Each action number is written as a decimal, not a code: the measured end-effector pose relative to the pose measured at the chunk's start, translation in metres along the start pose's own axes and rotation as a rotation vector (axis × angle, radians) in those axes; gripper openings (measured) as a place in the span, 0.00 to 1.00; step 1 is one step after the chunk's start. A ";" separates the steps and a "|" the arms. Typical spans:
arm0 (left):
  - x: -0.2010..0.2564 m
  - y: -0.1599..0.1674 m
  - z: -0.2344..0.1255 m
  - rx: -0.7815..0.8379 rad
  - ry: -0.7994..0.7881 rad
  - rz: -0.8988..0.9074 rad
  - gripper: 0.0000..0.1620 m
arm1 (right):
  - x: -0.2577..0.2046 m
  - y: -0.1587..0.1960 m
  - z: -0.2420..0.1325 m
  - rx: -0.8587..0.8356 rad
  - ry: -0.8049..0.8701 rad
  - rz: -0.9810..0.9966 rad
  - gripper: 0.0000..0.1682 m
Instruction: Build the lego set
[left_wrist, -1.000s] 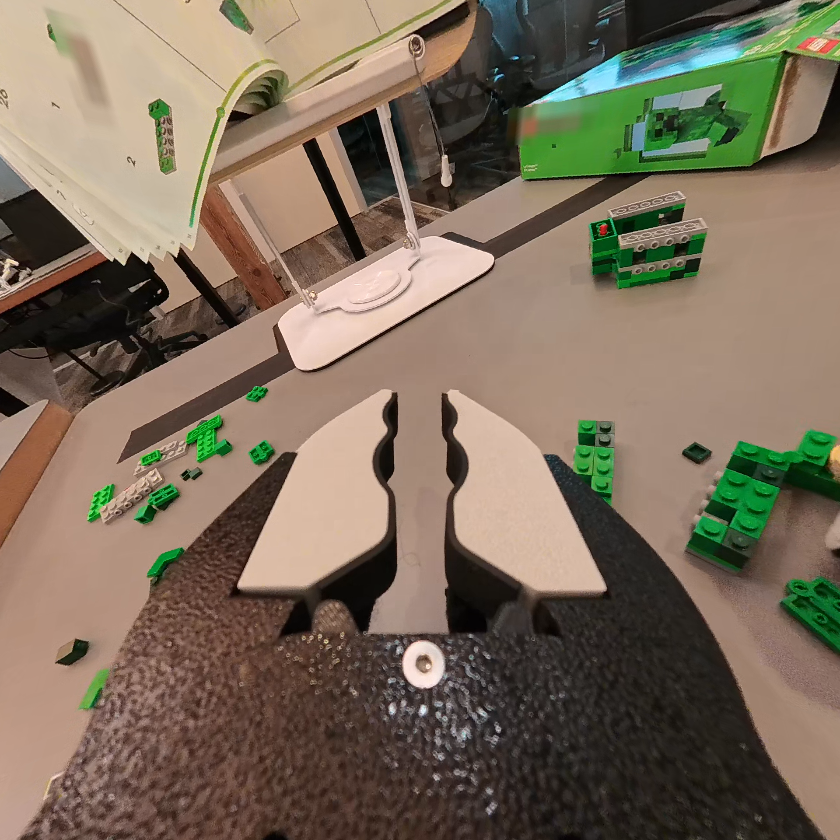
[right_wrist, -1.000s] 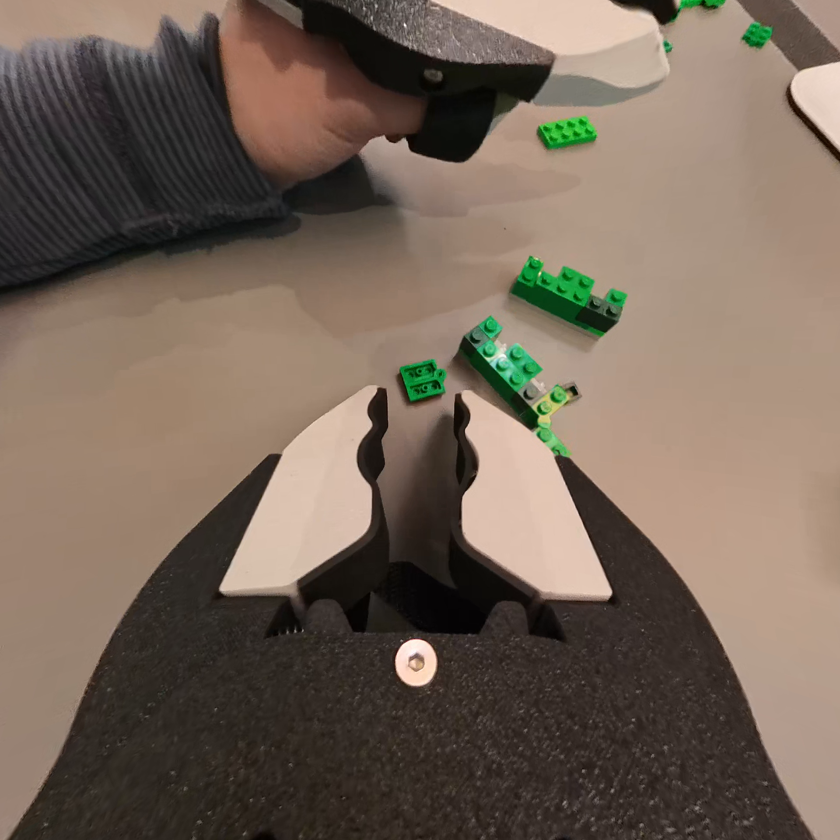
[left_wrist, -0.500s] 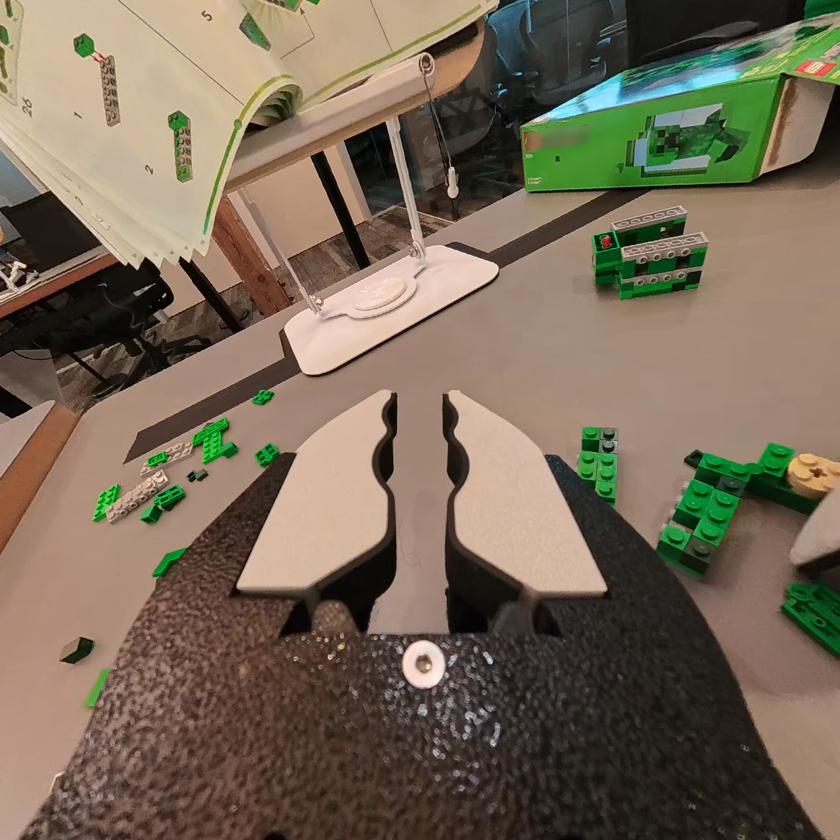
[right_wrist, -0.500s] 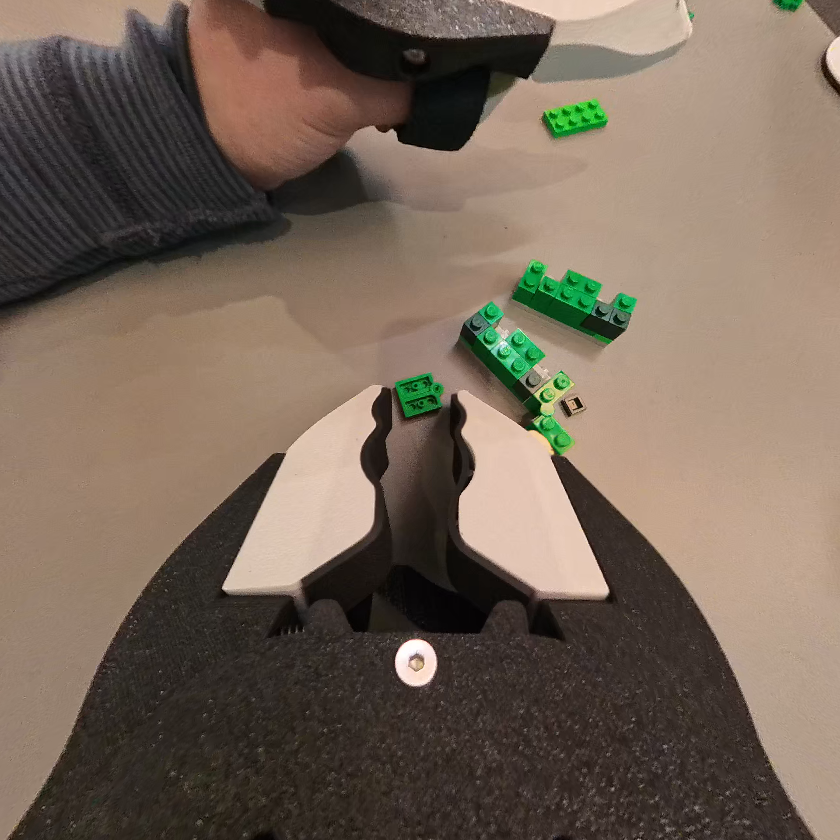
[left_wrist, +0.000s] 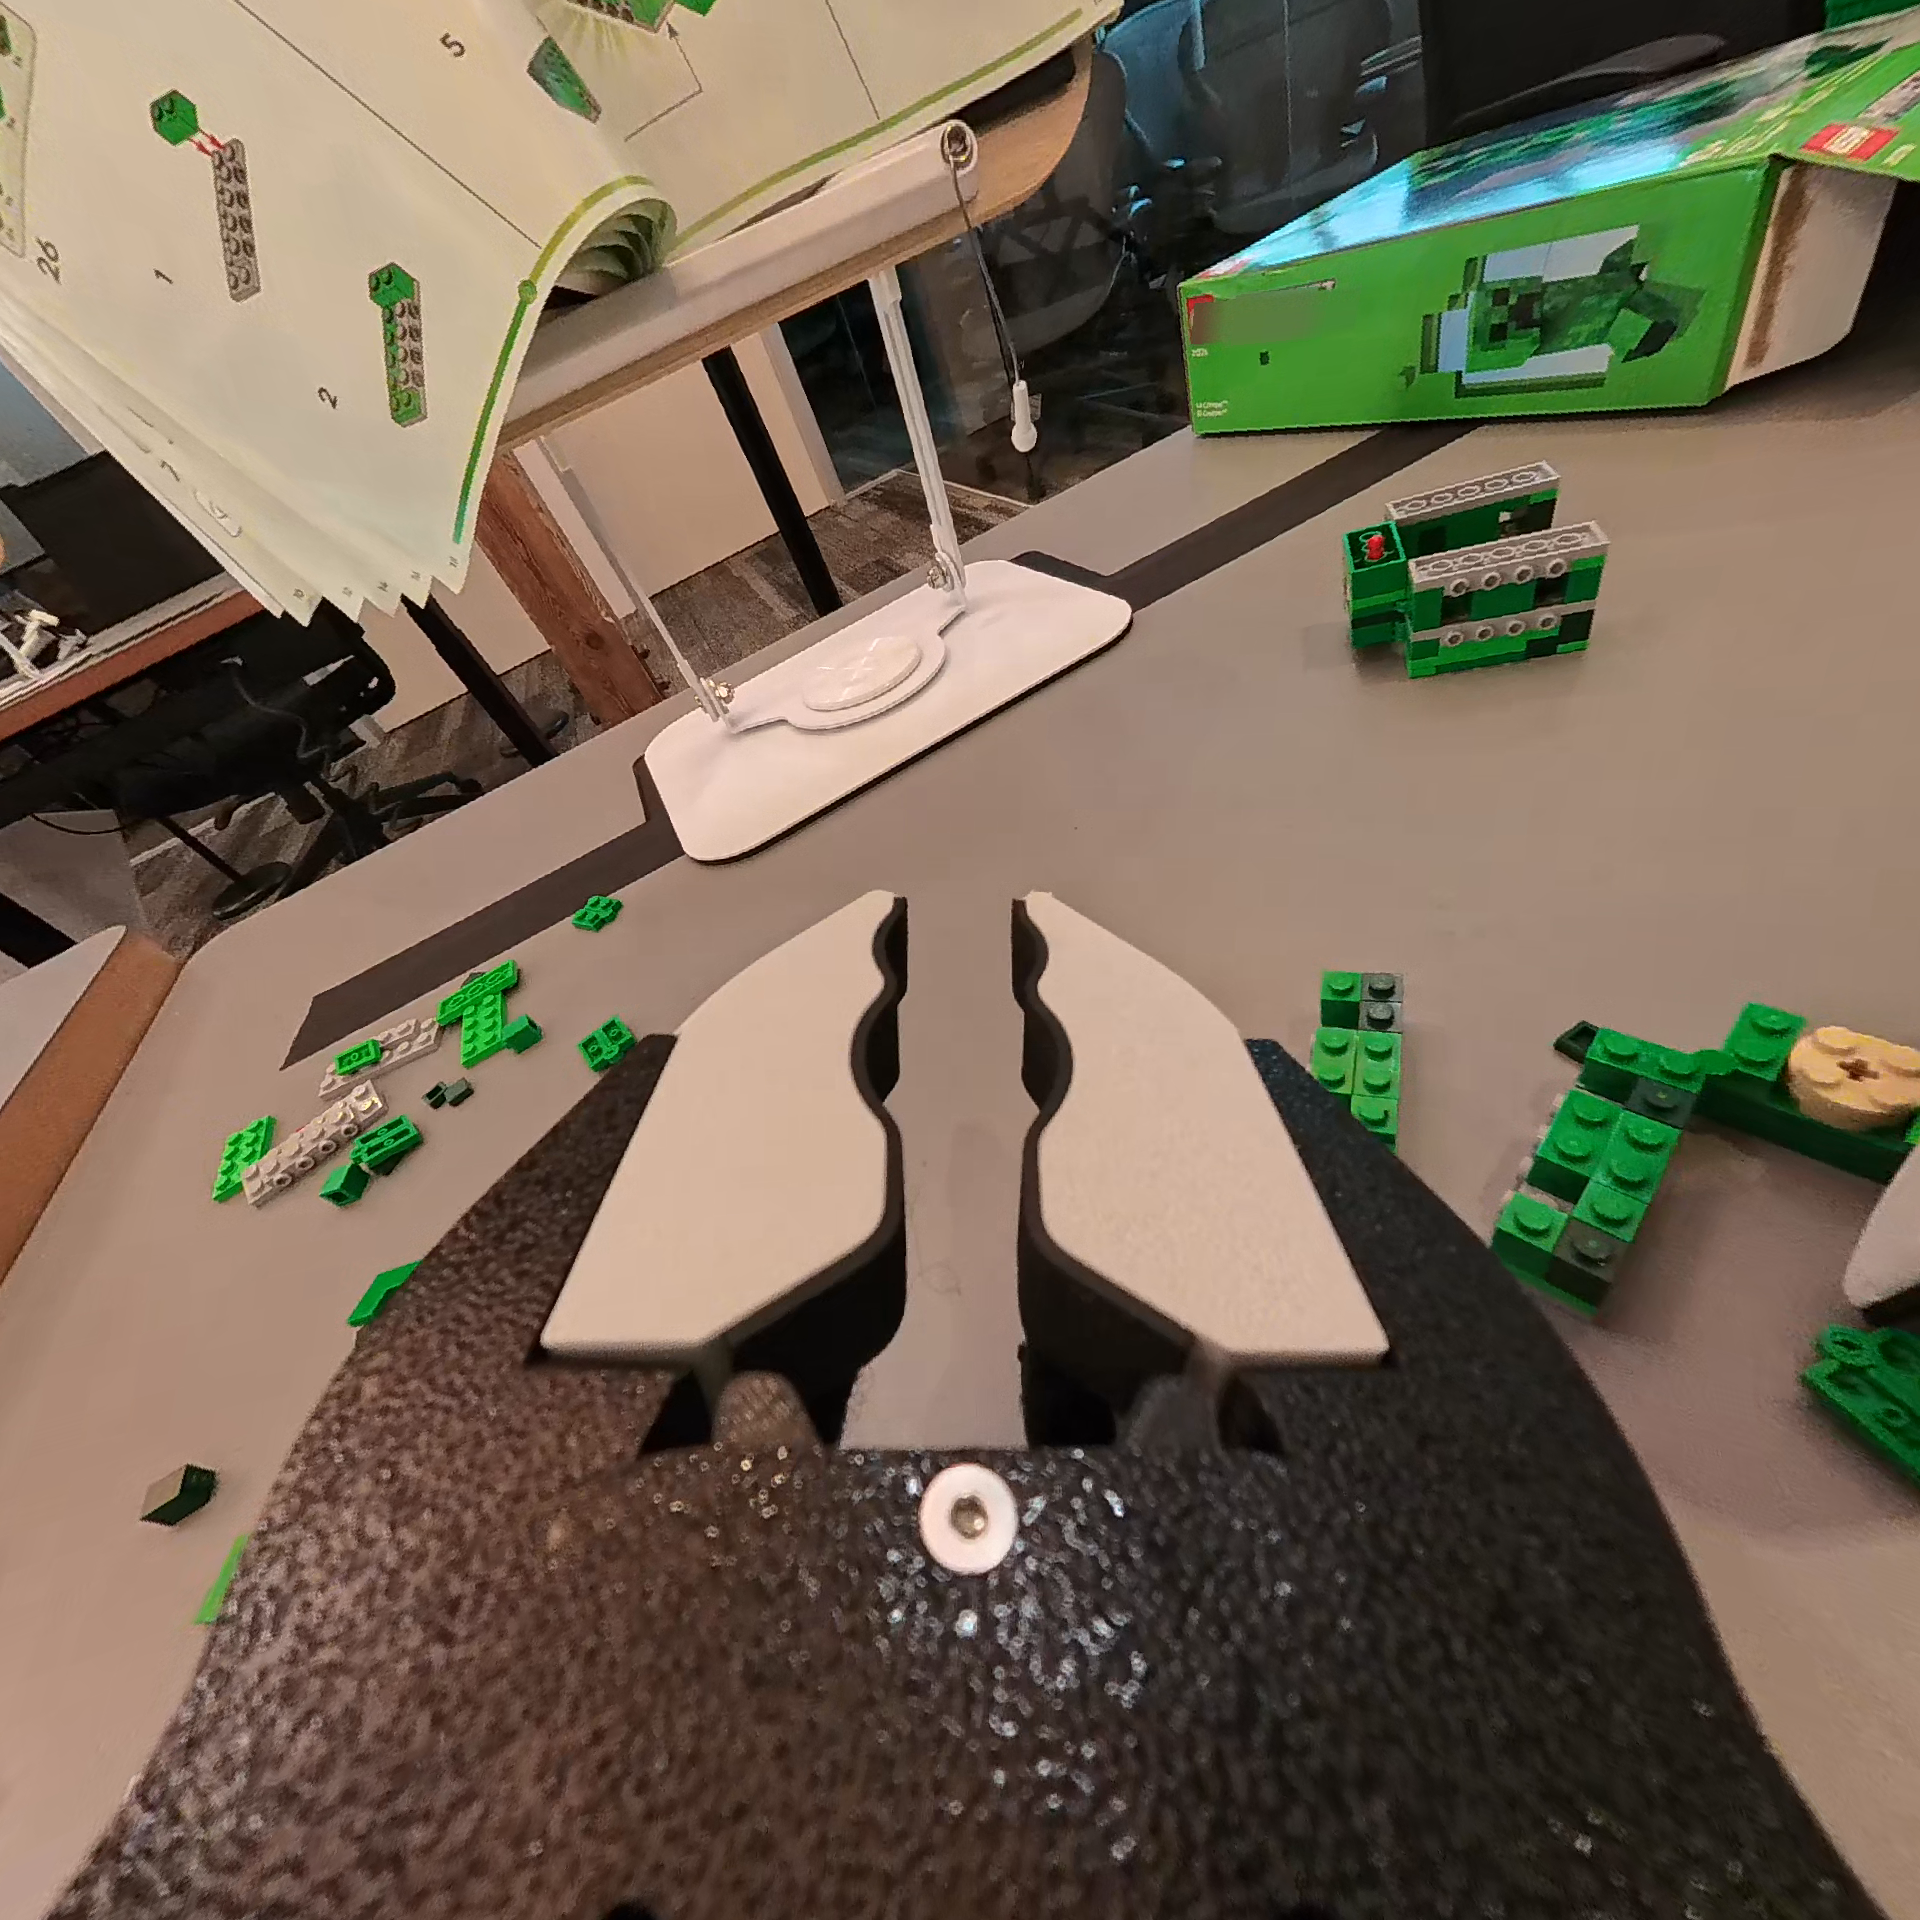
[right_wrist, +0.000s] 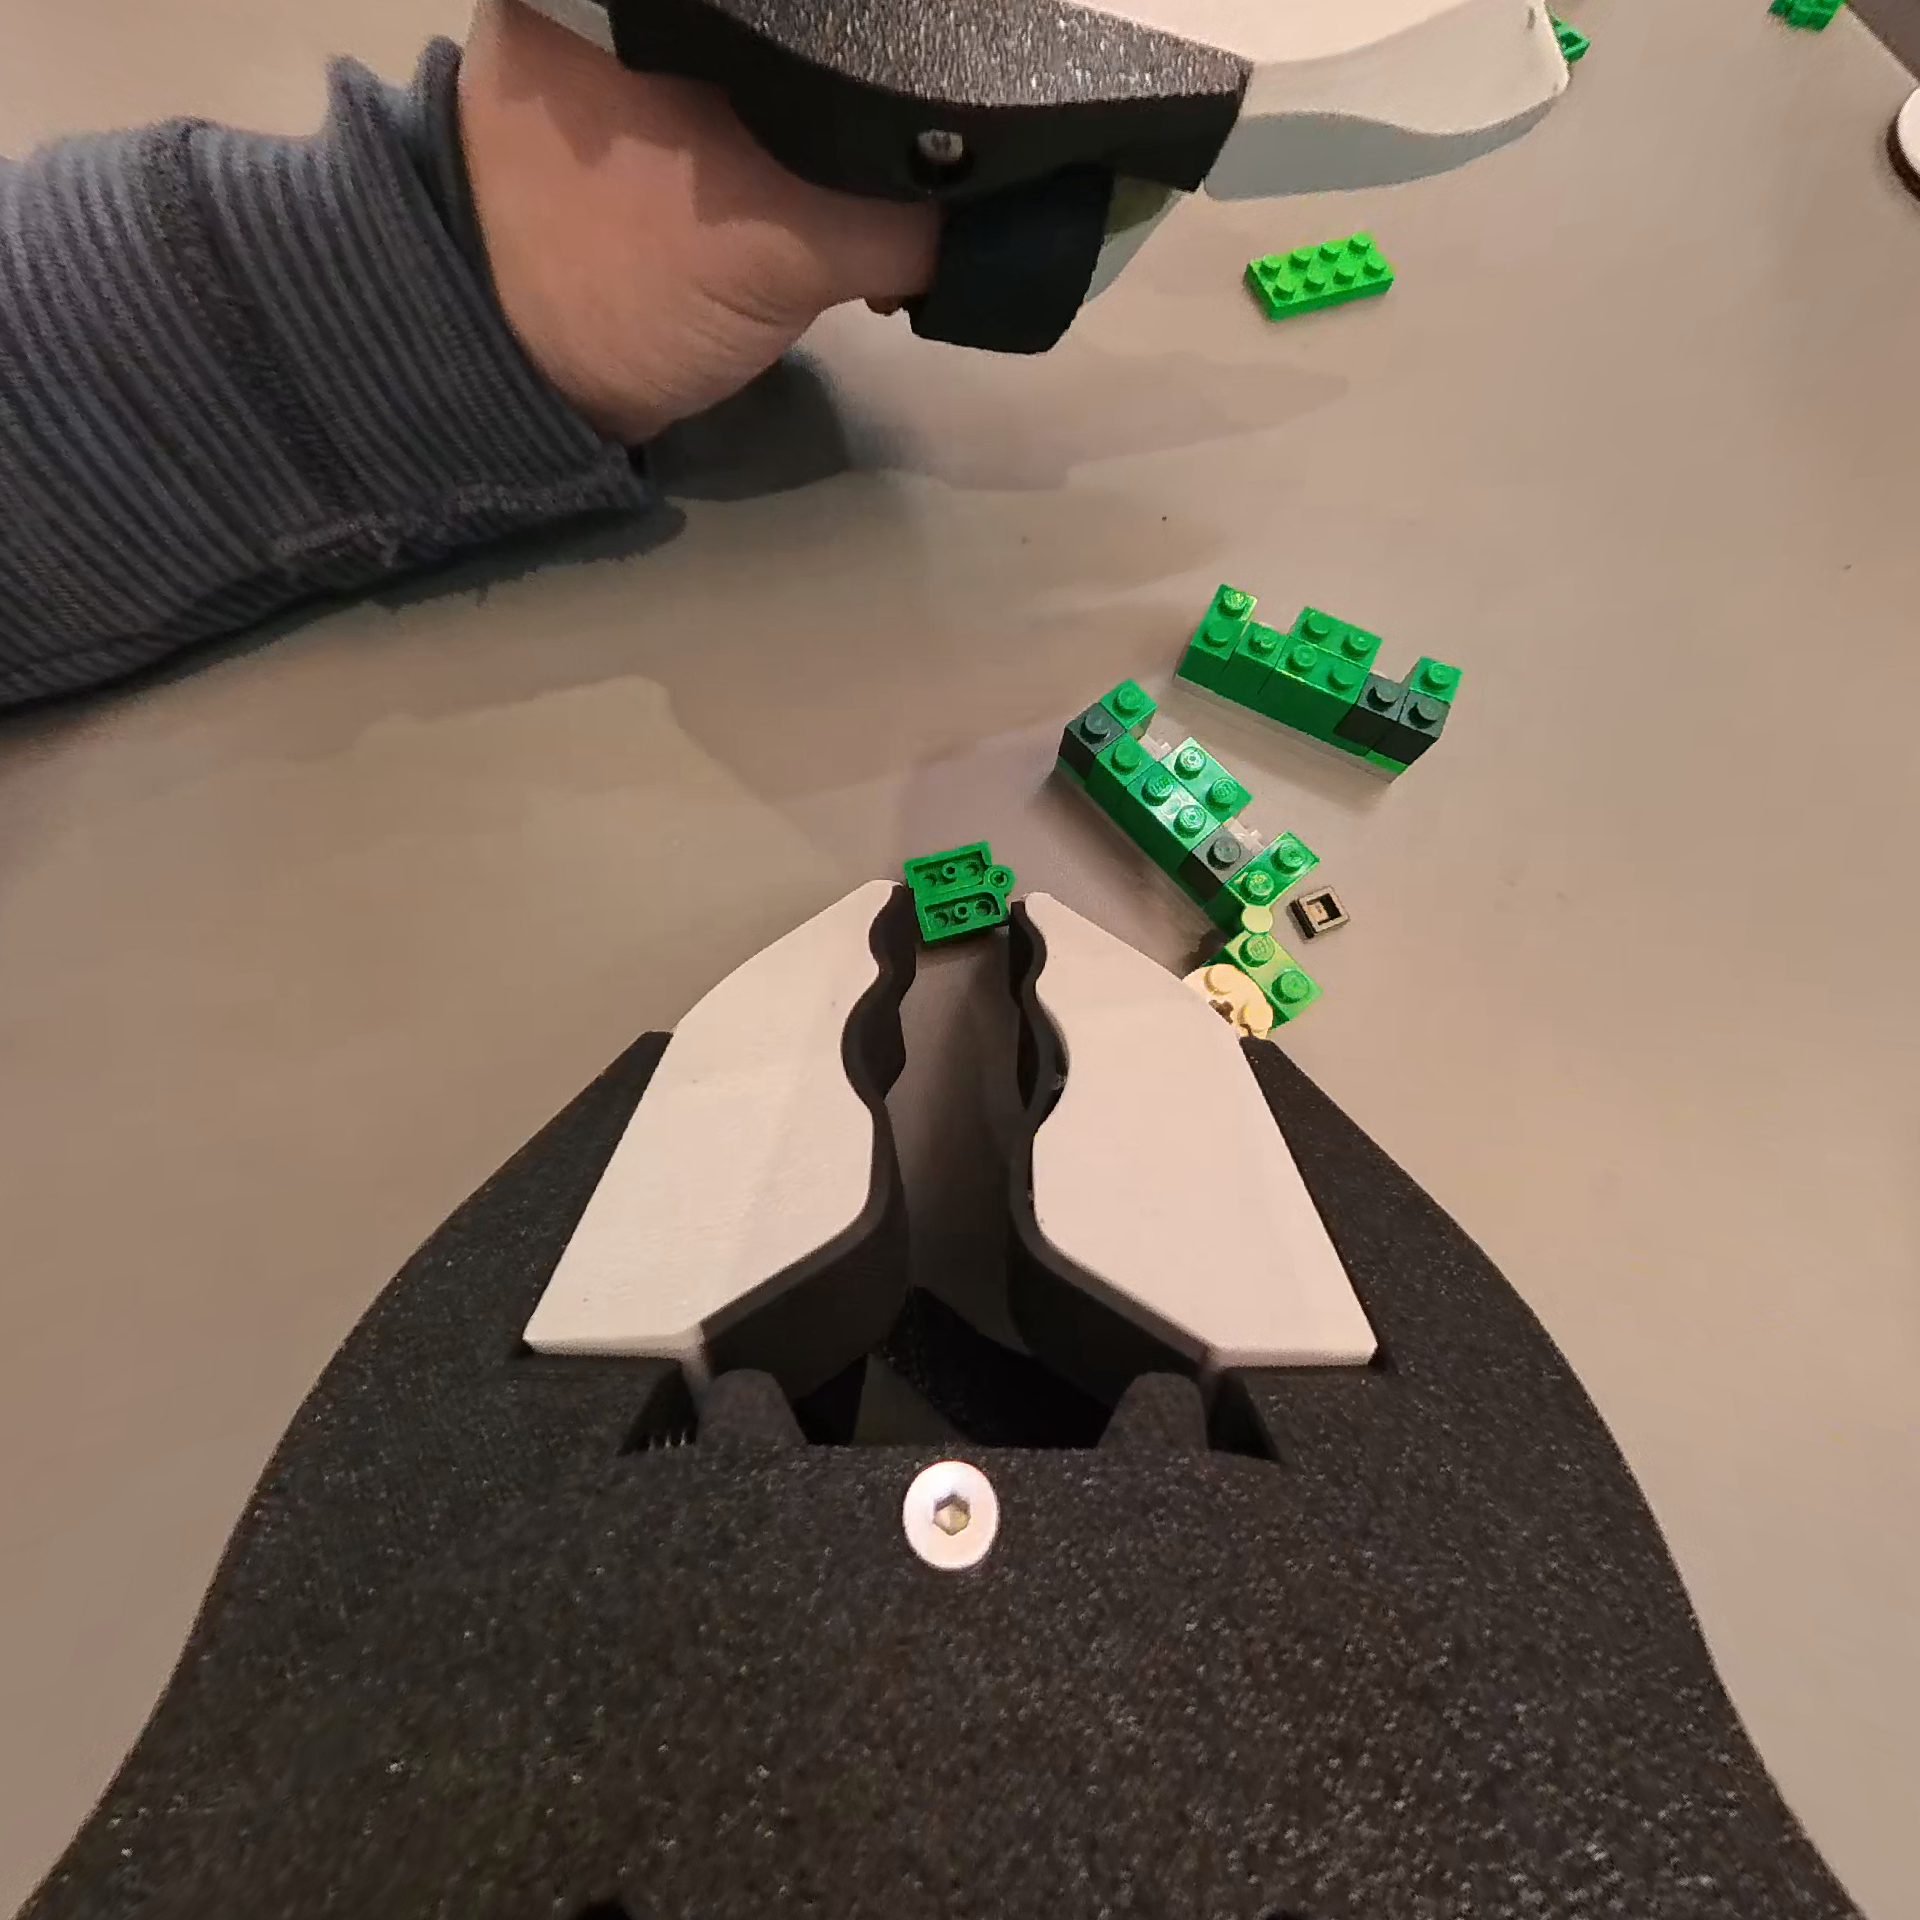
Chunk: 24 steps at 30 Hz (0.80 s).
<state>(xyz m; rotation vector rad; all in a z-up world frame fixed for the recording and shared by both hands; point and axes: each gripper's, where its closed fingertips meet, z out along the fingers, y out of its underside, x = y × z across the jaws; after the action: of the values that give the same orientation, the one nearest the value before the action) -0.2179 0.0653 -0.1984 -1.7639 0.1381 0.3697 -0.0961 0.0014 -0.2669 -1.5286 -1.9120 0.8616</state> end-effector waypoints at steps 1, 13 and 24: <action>0.000 0.000 0.000 0.000 0.001 0.001 0.11 | 0.000 0.000 0.000 0.002 0.000 -0.003 0.10; 0.003 -0.006 -0.006 0.024 0.005 0.004 0.12 | 0.014 -0.025 -0.027 0.258 0.178 -0.105 0.10; 0.085 -0.047 -0.033 0.214 0.353 -0.120 0.18 | 0.061 -0.041 -0.072 0.559 0.365 -0.053 0.10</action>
<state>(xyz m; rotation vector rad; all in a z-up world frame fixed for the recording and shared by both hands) -0.1190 0.0525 -0.1759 -1.6027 0.3100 -0.0458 -0.0811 0.0657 -0.1882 -1.1868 -1.3012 0.9192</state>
